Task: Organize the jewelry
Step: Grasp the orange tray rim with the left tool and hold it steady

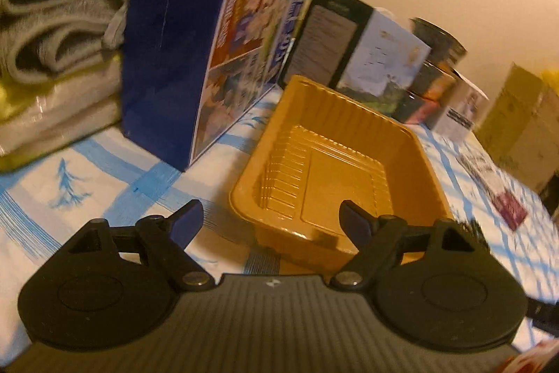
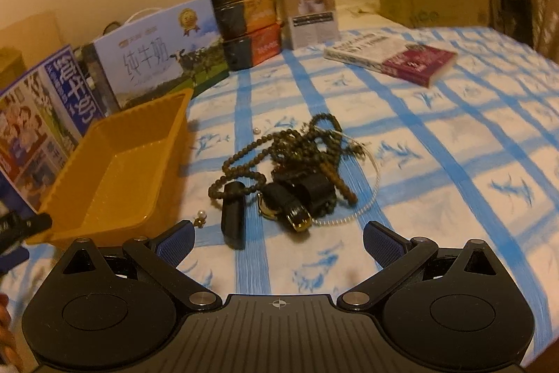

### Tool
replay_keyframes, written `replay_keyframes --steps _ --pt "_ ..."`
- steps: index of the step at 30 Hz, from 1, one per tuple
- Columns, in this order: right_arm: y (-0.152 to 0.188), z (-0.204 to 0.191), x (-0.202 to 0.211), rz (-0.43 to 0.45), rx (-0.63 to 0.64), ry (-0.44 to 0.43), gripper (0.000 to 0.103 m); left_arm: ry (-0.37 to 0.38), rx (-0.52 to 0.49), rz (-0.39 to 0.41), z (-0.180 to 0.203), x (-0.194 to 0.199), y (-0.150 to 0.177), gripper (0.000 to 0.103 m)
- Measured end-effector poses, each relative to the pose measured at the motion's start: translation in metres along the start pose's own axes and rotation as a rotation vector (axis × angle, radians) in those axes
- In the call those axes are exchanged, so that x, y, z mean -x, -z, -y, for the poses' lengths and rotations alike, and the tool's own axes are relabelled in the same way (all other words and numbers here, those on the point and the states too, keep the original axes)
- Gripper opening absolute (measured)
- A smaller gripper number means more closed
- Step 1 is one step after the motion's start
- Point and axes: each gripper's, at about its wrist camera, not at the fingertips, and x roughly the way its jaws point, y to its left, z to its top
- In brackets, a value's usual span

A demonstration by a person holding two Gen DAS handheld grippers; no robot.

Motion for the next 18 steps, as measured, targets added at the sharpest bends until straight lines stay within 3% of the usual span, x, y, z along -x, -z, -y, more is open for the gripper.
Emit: replay_keyframes --steps 4,18 --pt "-0.001 -0.002 -0.012 0.009 0.022 -0.016 0.102 -0.015 0.032 0.018 0.000 -0.014 0.000 0.079" --pt "-0.001 0.004 -0.037 -0.023 0.025 -0.009 0.095 -0.032 -0.033 0.075 0.015 -0.042 0.009 0.046"
